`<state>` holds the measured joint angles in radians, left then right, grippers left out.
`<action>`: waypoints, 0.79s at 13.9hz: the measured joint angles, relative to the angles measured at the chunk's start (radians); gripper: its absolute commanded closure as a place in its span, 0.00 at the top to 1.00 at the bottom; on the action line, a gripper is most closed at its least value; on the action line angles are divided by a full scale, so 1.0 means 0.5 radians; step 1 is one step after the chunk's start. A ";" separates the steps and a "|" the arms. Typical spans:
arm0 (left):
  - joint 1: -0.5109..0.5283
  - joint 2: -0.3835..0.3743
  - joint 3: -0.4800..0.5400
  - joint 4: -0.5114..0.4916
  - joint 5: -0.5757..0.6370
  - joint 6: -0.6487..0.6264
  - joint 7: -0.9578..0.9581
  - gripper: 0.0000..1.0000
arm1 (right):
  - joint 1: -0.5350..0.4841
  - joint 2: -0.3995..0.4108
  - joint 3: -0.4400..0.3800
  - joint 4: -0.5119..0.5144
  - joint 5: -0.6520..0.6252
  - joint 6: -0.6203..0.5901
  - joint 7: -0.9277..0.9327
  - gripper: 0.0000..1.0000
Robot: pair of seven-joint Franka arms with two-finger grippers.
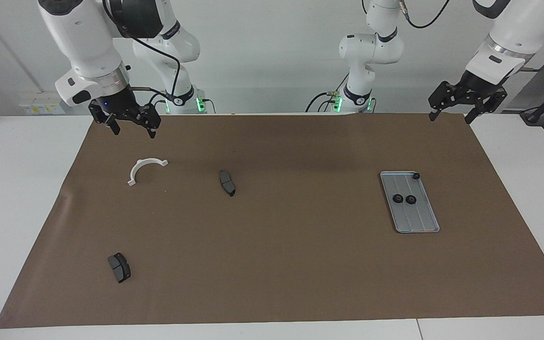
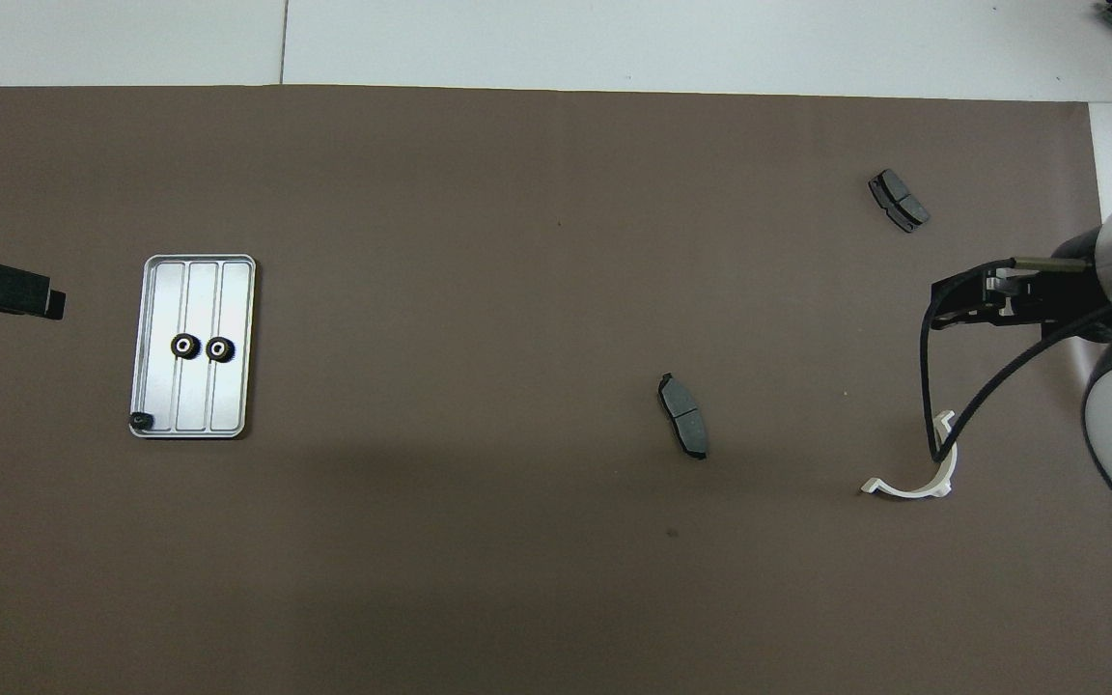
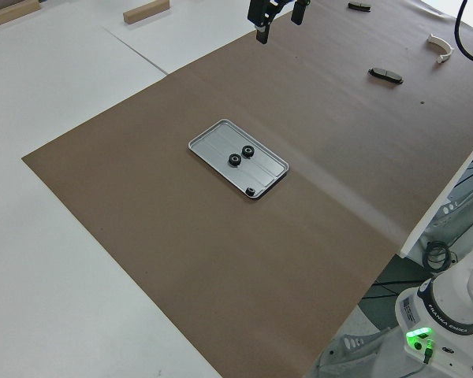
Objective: Pick bearing gear from pile to tray
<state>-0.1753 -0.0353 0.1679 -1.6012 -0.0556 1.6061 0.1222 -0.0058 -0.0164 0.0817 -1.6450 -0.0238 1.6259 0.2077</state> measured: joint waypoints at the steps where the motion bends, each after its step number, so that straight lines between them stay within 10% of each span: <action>1: 0.001 -0.022 0.001 -0.047 0.015 0.030 -0.016 1.00 | 0.000 0.000 -0.001 0.000 0.000 0.006 0.000 1.00; 11: 0.003 -0.086 0.006 -0.128 0.111 0.024 -0.121 1.00 | -0.001 0.000 -0.001 0.002 0.000 0.006 0.000 1.00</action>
